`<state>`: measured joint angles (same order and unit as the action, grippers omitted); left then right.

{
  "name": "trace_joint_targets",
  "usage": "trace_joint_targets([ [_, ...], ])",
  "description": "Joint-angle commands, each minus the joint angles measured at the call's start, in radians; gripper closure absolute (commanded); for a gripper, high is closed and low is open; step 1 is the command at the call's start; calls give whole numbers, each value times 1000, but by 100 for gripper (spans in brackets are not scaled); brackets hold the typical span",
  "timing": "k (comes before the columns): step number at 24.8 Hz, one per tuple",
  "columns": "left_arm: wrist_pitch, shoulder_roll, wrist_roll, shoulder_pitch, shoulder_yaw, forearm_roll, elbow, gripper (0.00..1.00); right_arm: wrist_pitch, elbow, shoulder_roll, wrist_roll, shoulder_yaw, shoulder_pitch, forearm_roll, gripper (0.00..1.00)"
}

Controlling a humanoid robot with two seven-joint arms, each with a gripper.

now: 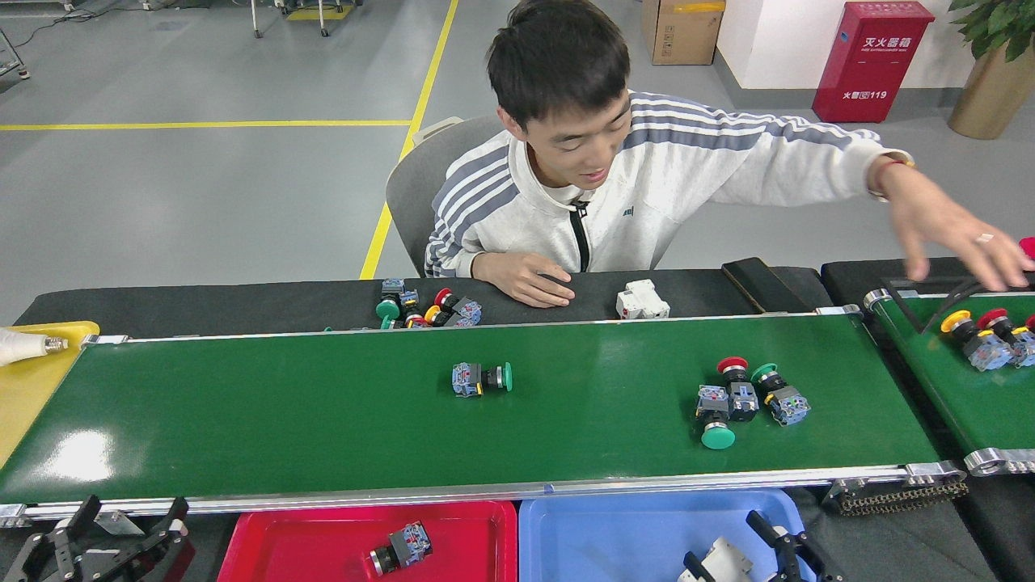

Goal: Pick switch part from conveyor to tray

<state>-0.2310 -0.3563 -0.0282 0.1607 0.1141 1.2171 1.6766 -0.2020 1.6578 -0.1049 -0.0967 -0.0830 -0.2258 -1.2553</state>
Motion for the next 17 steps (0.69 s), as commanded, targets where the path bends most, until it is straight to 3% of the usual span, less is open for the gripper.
trace_joint_targets([
  [1, -7, -10, -33, -76, -53, 2, -31, 0, 174, 10, 56, 64, -6, 36, -27, 1],
  [4, -10, -7, -45, -220, -186, 4, -130, 0, 277, 11, 123, 91, -60, 66, -85, 2],
  [9, -19, -12, -44, -300, -314, 2, -238, 0, 288, 11, 126, 92, -135, 77, -102, 2],
  [12, -31, -1, -47, -351, -346, 2, -299, 0, 294, -21, 132, 101, -210, 151, -116, 2],
  [17, -25, 26, -47, -426, -367, 2, -394, 0, 374, -162, 198, 178, -265, 306, -164, 2],
])
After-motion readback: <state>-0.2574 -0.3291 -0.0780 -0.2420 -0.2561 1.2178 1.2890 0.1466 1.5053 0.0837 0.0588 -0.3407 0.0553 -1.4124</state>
